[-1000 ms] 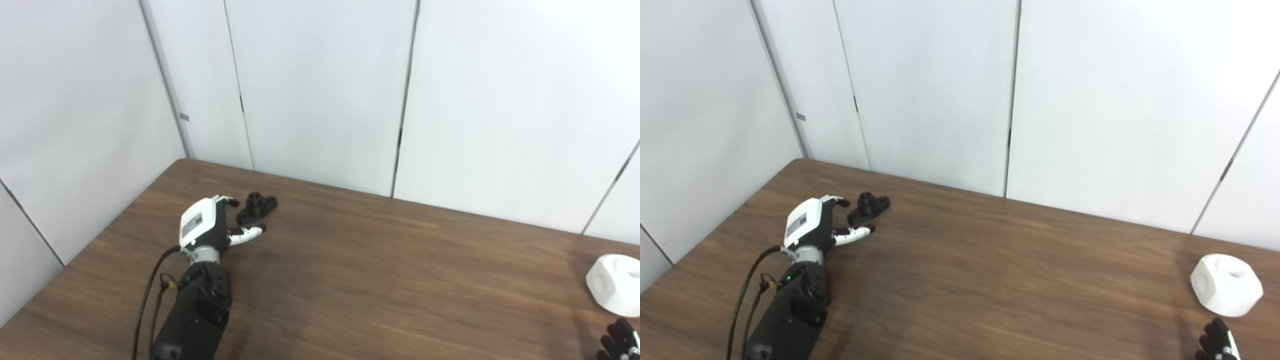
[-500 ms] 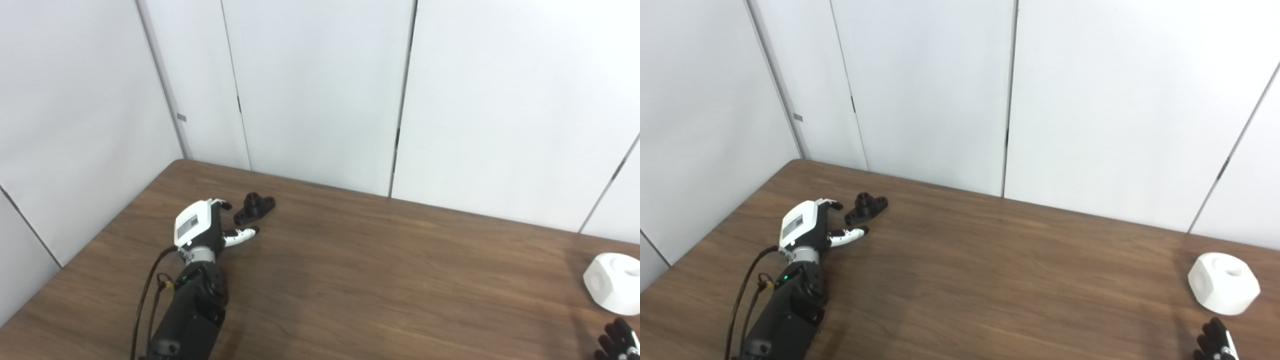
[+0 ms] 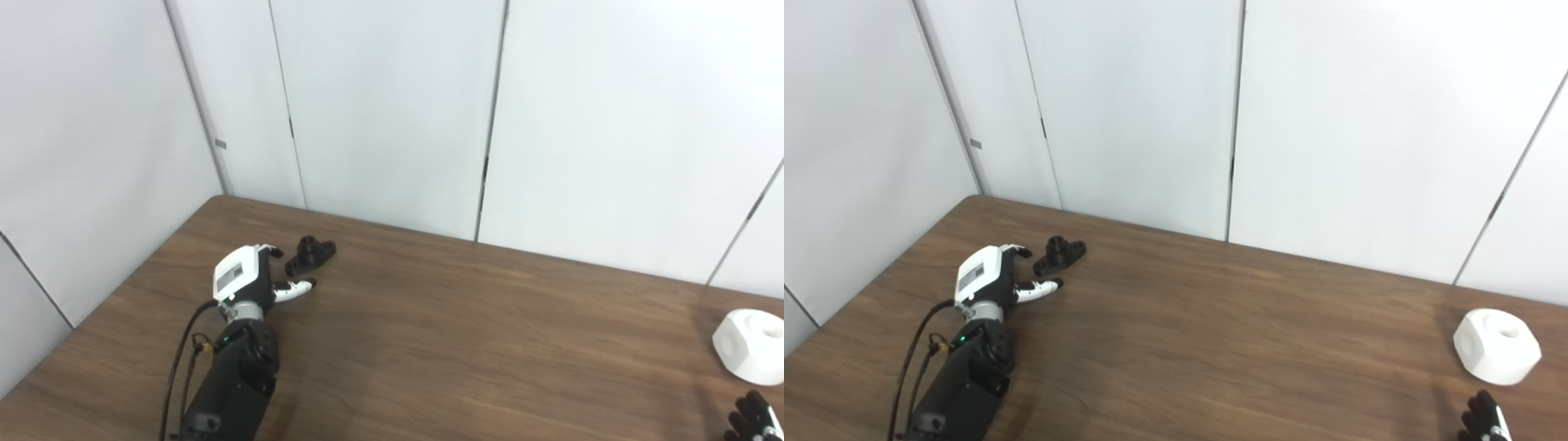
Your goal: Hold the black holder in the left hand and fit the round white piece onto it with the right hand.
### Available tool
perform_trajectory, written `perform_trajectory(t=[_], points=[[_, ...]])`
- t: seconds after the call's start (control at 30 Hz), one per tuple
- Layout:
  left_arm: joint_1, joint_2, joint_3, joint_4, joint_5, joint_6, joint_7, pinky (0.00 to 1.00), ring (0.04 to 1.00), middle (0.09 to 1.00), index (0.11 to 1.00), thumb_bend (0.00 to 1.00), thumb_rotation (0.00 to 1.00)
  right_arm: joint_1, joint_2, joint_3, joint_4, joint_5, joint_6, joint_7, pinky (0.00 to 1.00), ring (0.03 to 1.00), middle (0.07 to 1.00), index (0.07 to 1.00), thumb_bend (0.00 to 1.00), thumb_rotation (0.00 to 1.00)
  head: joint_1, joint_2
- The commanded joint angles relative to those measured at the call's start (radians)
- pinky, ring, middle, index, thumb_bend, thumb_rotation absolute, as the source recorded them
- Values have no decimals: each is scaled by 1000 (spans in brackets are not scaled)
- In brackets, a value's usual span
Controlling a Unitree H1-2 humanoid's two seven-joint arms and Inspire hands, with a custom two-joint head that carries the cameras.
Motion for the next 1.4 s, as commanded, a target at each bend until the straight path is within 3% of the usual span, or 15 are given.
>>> perform_trajectory(t=[0.0,0.3,0.77,1.37], points=[[-52,36,1,-12,1,-2,13,975,961,900,740,759,355,13,-7,4,-26,3,7,7,1000,1000,1000,1000,575,1000,-1,1],[-73,26,-2,14,-67,-6,32,982,953,884,696,746,330,26,-7,5,-31,-9,4,6,1000,1000,1000,1000,573,1000,-7,4],[-121,53,-47,97,-72,-3,41,971,941,879,689,717,336,35,-16,9,-32,-19,-3,13,1000,1000,1000,1000,575,1000,-11,5],[-131,72,-99,114,-65,-5,75,960,932,873,685,735,334,42,-14,5,-62,-13,25,9,1000,1000,1000,1000,619,1000,-7,10]])
